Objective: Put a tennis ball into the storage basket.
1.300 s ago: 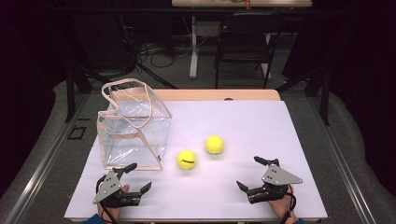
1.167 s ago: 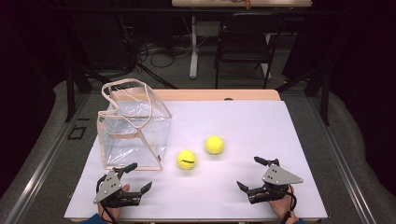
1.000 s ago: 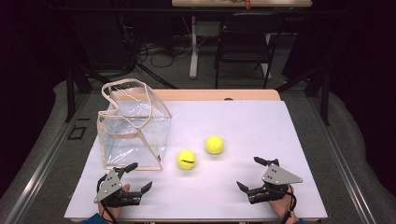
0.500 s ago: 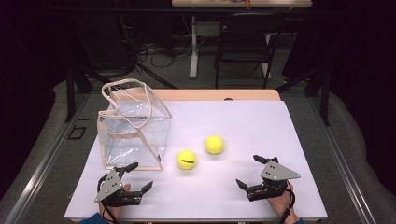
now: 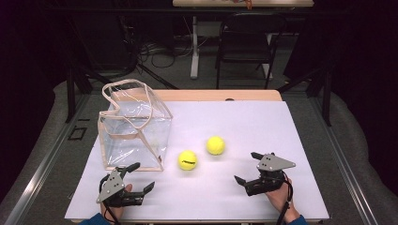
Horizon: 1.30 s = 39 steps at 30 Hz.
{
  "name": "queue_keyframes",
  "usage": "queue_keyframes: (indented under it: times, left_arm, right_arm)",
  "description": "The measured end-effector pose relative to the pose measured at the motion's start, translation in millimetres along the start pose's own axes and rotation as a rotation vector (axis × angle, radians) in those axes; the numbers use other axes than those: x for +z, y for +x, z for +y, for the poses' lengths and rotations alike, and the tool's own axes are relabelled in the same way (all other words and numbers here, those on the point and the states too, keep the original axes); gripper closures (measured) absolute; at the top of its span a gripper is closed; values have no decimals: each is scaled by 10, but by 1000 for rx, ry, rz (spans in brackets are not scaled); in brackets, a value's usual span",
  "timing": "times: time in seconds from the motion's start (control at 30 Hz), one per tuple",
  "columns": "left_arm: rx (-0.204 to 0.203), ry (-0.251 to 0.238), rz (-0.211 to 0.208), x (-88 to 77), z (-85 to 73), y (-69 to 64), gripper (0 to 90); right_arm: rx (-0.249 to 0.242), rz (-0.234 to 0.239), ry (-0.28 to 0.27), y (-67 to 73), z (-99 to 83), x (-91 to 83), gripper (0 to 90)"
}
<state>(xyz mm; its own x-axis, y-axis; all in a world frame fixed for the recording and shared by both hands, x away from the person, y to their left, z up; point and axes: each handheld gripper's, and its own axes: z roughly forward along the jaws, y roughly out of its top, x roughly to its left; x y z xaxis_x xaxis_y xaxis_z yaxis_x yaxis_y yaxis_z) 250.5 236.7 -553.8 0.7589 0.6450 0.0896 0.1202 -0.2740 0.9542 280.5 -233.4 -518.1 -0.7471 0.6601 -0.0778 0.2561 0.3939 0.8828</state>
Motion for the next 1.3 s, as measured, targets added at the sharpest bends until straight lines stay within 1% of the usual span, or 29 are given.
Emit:
queue_keyframes:
  times: [0.2,0.3,0.5,0.67,0.77,0.97,1.3]
  left_arm:
    - [6,-2,-5,3,7,-3,158]
    - [2,-3,-7,12,7,2,158]
    - [8,-2,-12,35,15,6,159]
    - [6,-8,-15,43,16,10,159]
    - [11,-9,-17,43,16,18,158]
    - [8,-10,-13,32,13,20,159]
    - [10,-13,-7,17,18,10,158]
  right_arm:
    - [-2,28,41,-9,60,69,0]
    - [4,43,59,-24,75,108,0]
    - [3,57,87,-39,122,175,0]
    - [3,64,95,-45,163,213,0]
    - [-3,74,99,-46,206,254,0]
    - [0,91,104,-53,260,308,0]
    - [2,97,124,-62,321,384,0]
